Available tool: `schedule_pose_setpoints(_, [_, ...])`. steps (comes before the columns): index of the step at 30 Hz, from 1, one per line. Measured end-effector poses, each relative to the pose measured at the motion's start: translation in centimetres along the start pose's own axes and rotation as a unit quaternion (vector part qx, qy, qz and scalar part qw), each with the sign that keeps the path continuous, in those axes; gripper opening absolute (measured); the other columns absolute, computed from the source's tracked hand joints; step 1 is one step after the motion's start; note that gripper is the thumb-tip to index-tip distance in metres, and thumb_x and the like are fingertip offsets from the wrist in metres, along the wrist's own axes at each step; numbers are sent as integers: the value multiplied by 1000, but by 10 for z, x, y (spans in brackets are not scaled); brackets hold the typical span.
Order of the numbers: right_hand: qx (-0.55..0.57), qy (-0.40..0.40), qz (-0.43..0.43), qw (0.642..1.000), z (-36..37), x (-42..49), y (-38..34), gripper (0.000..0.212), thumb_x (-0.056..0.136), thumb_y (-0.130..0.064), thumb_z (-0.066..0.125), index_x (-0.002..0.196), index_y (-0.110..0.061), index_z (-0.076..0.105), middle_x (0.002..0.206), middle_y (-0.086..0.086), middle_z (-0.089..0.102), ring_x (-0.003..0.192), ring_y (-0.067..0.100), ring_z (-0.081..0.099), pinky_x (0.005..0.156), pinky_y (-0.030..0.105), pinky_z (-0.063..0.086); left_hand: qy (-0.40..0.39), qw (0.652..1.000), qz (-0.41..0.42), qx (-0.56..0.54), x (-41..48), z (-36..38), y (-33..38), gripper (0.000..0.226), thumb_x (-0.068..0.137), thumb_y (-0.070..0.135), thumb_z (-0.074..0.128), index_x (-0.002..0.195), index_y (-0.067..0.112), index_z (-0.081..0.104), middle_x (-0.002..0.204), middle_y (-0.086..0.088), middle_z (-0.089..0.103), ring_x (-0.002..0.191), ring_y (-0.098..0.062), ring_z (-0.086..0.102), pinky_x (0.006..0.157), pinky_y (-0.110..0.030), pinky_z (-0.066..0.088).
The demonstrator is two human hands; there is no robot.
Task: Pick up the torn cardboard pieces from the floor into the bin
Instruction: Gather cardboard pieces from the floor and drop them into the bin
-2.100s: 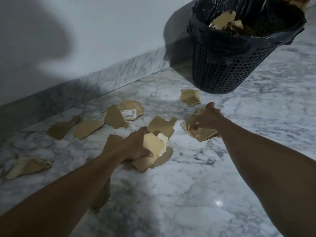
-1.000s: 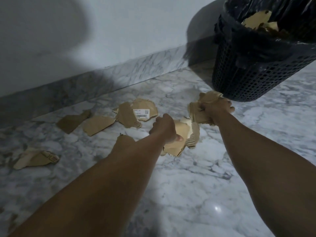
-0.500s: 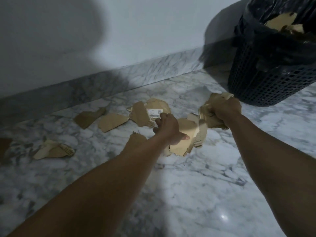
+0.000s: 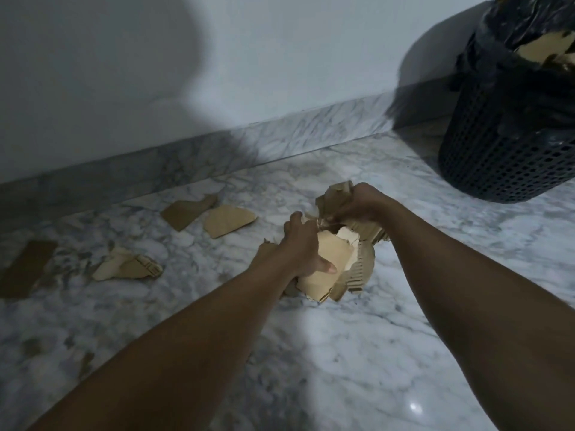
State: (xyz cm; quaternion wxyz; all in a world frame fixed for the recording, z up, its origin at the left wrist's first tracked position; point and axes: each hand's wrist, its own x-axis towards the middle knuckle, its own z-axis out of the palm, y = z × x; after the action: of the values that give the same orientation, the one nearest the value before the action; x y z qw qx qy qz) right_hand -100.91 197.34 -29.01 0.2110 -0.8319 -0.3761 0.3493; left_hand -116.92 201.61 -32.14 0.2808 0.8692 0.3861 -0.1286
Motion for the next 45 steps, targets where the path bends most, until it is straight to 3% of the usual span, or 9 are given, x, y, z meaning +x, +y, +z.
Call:
schedule_pose_setpoints(4, [-2,-71,-25,997,-3,-11,3,18,79,-3,76,96,-7,71,99,8,65,95,22,61,93,39,50,-24,997,-46,64,4,-4,11,101,64,58,84,140,8,41,140,-15,31,129,-33,30,103,-37,36])
schedule_pose_setpoints(11, [102,-46,93,989,-8,-17,36,31,72,-6,82,102,-6,75,104,9,71,97,25,66,88,39,54,42,995,-3,90,-11,0,26,85,60,51,89,127,15,51,129,-9,41,122,-33,37,95,-42,36])
schedule_pose_setpoints(16, [132,-50,142,980,-14,-42,53,73,39,-30,90,106,-9,73,110,10,69,101,29,66,92,45,57,23,999,43,-4,-26,-4,30,77,59,34,94,122,7,59,124,-9,51,110,-27,55,78,-30,46])
schedule_pose_setpoints(22, [250,-113,160,948,-40,-76,66,43,75,-5,84,115,-3,68,113,25,70,99,41,70,86,59,55,39,988,45,-140,-51,-22,0,45,61,34,91,94,20,66,96,6,68,87,-13,62,62,-25,46])
schedule_pose_setpoints(26, [326,-69,144,932,-53,-84,64,52,72,-7,83,119,0,63,105,25,71,92,39,70,81,54,56,54,951,37,-303,-67,-30,-47,43,68,24,87,103,15,66,96,2,70,87,-13,67,69,-34,56])
schedule_pose_setpoints(30, [360,-2,116,926,-44,-82,35,52,73,-4,80,123,1,63,106,19,71,85,29,71,73,43,60,47,859,-22,-509,-84,-46,-107,88,62,30,93,136,10,49,131,-6,60,114,-23,61,98,-45,52])
schedule_pose_setpoints(34, [287,-8,101,953,-25,-79,-7,39,76,-6,83,111,-1,67,103,19,73,88,30,73,69,39,60,26,794,-31,-607,-121,-64,-147,48,76,4,77,122,2,65,117,-16,71,105,-30,68,84,-40,59])
schedule_pose_setpoints(40, [-15,-158,58,986,49,-68,-92,42,78,-15,80,116,-4,65,114,16,69,103,33,67,96,48,54,-32,835,-63,-546,-165,-47,-179,36,77,3,78,111,6,69,115,-14,71,106,-28,68,89,-40,55])
schedule_pose_setpoints(45, [-247,-103,-3,964,108,-70,-88,39,92,-26,62,124,-3,62,118,12,62,107,27,58,89,34,47,-81,834,-56,-543,-163,-29,-178,44,80,8,79,122,9,66,117,-9,71,109,-29,67,96,-48,54])
